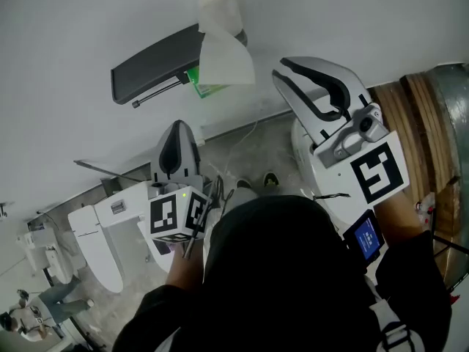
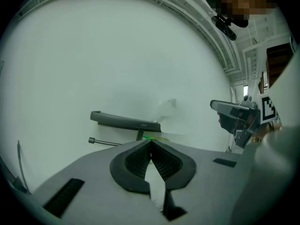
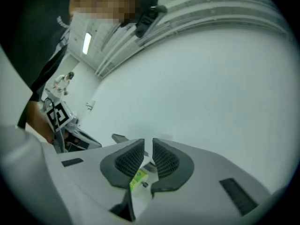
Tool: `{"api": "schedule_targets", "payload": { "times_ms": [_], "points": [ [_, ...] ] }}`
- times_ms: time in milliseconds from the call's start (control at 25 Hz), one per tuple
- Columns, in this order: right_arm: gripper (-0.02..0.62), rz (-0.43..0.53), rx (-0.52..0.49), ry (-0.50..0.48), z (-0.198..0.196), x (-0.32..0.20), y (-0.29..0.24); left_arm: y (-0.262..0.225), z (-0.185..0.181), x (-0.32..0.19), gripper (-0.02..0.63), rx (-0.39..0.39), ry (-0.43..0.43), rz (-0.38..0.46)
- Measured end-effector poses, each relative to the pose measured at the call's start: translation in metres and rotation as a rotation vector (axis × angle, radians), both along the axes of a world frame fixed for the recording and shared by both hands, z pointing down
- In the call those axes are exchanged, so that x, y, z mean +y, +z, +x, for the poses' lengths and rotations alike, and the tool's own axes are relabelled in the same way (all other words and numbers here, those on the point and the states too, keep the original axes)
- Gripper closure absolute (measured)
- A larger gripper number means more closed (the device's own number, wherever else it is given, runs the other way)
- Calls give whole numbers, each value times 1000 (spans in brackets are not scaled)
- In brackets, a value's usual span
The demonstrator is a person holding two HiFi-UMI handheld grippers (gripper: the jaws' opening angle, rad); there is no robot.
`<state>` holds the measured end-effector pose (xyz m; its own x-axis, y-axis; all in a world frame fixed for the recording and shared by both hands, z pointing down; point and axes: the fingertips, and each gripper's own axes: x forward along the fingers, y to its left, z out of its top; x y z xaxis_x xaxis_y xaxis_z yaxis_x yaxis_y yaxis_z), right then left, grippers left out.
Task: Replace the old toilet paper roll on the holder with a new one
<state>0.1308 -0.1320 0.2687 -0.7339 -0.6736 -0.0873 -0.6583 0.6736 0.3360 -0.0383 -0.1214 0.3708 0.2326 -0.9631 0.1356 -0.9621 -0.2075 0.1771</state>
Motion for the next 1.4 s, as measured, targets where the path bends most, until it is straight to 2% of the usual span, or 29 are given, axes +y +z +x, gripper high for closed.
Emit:
{"api": "schedule_targets", "payload": {
  "times_ms": [120, 280, 400, 520, 920, 1400],
  "points": [
    [529, -120, -125, 91, 42, -16, 22, 2, 9, -1, 583, 11, 18, 2],
    [529, -285, -173, 192, 86, -20, 67, 6, 18, -1, 583, 11, 44, -7],
    [529, -354, -231, 247, 106, -20, 80, 7, 20, -2, 583, 13, 49, -12],
    [531, -350, -241, 266, 110, -19, 80, 5, 22, -2, 583, 10, 50, -8],
    [531, -319, -225, 233, 97, -21, 75, 1, 24, -4, 583, 3, 43, -3],
    [531, -301, -172, 232, 100, -34, 79, 4, 28, -17, 583, 0, 42, 6]
  ]
}}
